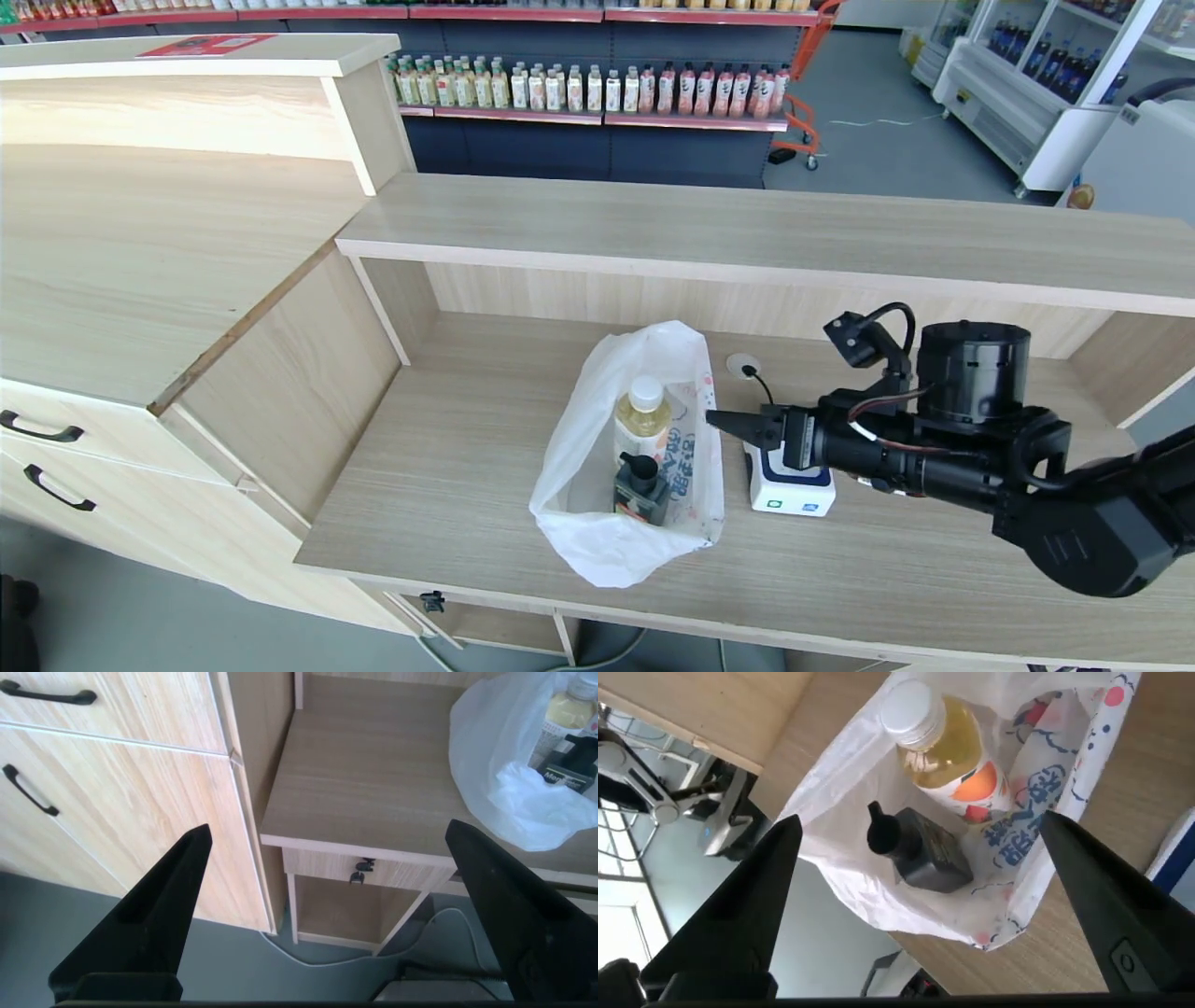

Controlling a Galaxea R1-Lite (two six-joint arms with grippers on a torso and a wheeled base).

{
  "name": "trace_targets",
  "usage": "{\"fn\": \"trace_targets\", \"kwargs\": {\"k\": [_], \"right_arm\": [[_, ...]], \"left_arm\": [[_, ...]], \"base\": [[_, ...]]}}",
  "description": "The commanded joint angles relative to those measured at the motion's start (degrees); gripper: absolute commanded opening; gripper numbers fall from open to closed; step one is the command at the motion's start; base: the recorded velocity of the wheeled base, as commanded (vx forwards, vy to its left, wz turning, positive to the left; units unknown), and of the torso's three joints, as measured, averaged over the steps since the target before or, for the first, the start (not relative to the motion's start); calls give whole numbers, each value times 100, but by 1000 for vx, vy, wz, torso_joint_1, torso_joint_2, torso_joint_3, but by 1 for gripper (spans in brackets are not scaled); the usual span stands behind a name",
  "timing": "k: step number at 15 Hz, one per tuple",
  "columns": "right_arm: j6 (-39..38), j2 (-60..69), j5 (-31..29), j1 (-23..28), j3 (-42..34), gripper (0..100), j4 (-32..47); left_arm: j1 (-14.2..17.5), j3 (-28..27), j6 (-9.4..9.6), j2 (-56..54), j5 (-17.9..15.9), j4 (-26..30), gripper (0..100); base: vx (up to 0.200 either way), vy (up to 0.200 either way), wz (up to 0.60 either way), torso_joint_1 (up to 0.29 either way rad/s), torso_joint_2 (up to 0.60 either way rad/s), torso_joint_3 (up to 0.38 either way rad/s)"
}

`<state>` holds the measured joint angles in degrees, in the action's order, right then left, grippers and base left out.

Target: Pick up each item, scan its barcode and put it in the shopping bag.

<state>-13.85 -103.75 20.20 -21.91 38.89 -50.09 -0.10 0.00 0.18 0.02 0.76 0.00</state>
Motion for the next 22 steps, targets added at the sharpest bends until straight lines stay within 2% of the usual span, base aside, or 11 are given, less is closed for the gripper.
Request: {"fn": "trace_targets", "kwargs": {"k": [1, 4, 7, 9, 10, 11, 13, 14, 16, 17, 22], "right_arm": [[-4, 927, -16, 556, -505, 100, 43], [84, 1973, -201, 1197, -1287, 100, 43], [884, 3608, -420, 2147, -2992, 100, 210], [1332, 5234, -1150, 2349, -3889, 100, 729], [1315, 5990, -1510, 2358, -3889, 100, 1397], [1332, 7159, -1941, 2349, -3889, 100, 2706], [1332, 8565, -2257, 2393, -3889, 100, 3770], [1306, 9373, -2424, 2481, -3889, 100, 4587], [1244, 9901, -2398, 2296, -3889, 100, 4781], [1482, 10375, -2196, 2191, -3889, 100, 4921], [1323, 10375, -2196, 2191, -3889, 100, 4939]], "left_arm": [[1, 0, -1, -2, 4, 0, 100], [1, 0, -1, -2, 4, 0, 100], [1, 0, -1, -2, 4, 0, 100], [1, 0, -1, -2, 4, 0, 100], [1, 0, -1, -2, 4, 0, 100], [1, 0, -1, -2, 4, 0, 100], [1, 0, -1, -2, 4, 0, 100], [1, 0, -1, -2, 4, 0, 100], [1, 0, -1, -2, 4, 0, 100], [1, 0, -1, -2, 4, 0, 100], [1, 0, -1, -2, 4, 0, 100]], "base": [[0, 0, 0, 0, 0, 0], [0, 0, 0, 0, 0, 0], [0, 0, 0, 0, 0, 0], [0, 0, 0, 0, 0, 0], [0, 0, 0, 0, 0, 0], [0, 0, 0, 0, 0, 0], [0, 0, 0, 0, 0, 0], [0, 0, 0, 0, 0, 0], [0, 0, 0, 0, 0, 0], [0, 0, 0, 0, 0, 0], [0, 0, 0, 0, 0, 0]]}}
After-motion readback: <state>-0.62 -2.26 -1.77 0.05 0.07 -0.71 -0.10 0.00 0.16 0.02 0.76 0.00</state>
